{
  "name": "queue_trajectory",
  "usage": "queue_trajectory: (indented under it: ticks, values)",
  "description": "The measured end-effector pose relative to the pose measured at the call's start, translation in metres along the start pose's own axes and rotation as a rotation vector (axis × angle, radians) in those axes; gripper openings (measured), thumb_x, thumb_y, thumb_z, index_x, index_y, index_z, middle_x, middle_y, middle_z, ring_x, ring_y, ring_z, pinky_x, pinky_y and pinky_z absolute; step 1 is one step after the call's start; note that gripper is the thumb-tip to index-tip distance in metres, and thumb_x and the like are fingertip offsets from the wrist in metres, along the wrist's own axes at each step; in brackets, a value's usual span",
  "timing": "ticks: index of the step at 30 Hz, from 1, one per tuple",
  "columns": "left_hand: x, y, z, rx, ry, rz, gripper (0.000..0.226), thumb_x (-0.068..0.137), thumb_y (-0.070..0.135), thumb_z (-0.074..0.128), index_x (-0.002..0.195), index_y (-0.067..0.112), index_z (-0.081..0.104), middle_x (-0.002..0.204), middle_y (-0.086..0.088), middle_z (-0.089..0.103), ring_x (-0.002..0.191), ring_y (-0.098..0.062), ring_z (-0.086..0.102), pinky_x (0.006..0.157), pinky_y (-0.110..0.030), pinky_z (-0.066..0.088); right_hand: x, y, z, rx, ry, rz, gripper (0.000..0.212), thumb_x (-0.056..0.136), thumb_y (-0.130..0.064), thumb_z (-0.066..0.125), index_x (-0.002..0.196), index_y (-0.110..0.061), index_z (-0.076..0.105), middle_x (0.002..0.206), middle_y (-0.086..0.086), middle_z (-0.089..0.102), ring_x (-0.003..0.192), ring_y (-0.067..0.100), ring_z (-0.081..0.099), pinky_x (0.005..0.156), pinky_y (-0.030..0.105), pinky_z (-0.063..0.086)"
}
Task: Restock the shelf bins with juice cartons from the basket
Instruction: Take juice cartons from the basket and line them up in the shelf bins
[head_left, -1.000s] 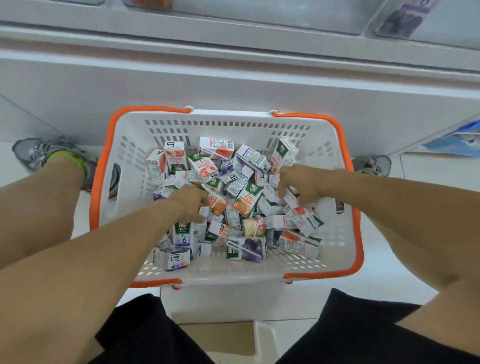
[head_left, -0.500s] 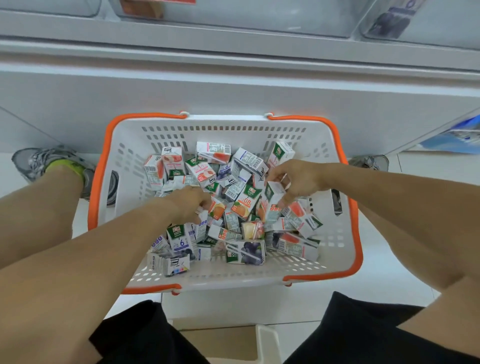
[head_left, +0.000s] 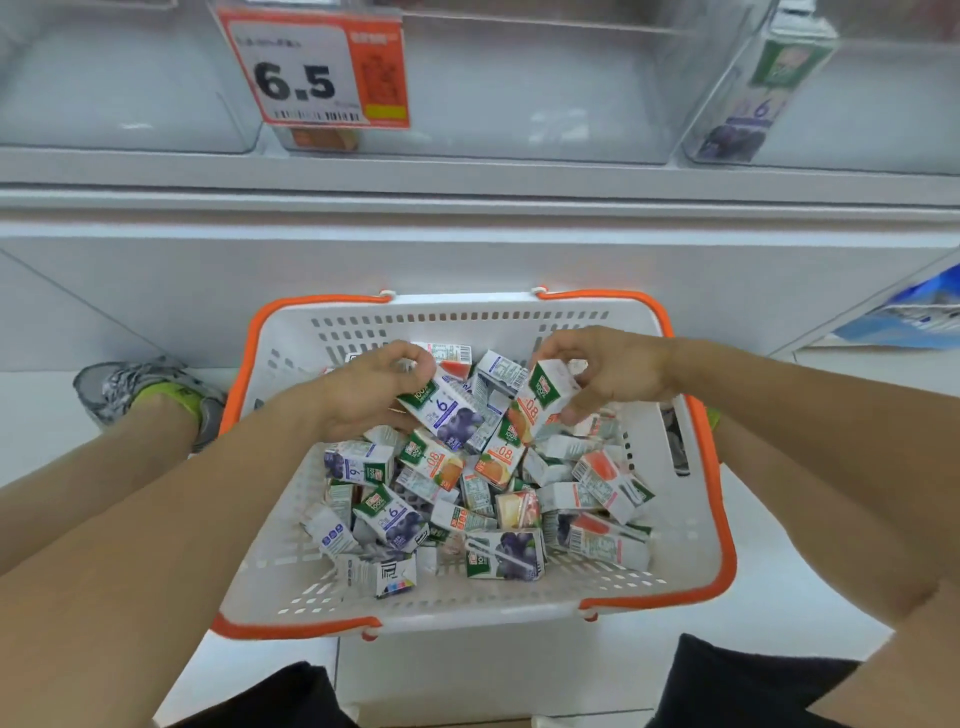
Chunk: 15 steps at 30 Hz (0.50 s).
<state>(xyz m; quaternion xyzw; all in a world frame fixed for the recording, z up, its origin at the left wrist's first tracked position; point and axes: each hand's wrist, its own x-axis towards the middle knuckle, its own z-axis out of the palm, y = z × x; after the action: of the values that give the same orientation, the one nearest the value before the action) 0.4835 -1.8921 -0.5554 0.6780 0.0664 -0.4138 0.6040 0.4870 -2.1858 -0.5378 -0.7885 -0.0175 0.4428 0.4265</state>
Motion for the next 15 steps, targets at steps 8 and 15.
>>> queue_trajectory:
  ticks: [8, 15]
  values:
    - [-0.052, 0.078, 0.01, -0.328, 0.071, 0.034, 0.04, 0.091, 0.048, 0.054, 0.104, 0.011, 0.063, 0.079, -0.011, 0.071, 0.06, -0.015, 0.066, 0.057, -0.024, 0.057, -0.054, -0.074, -0.039, 0.45, -0.296, -0.258, 0.059, 0.077, 0.022, 0.058, 0.119, -0.017, 0.048, 0.129, 0.036, 0.054, 0.124, 0.049, 0.053, 0.105, 0.054, 0.045]
    - [-0.107, 0.126, -0.008, 0.035, -0.035, 0.147, 0.05, 0.07, 0.051, 0.076, 0.095, 0.008, 0.072, 0.084, -0.022, 0.07, 0.057, -0.023, 0.067, 0.052, -0.025, 0.053, -0.059, -0.119, -0.028, 0.681, -0.566, -0.422, 0.051, 0.076, 0.021, 0.047, 0.116, -0.01, 0.044, 0.108, 0.018, 0.065, 0.101, 0.032, 0.066, 0.091, 0.044, 0.056]
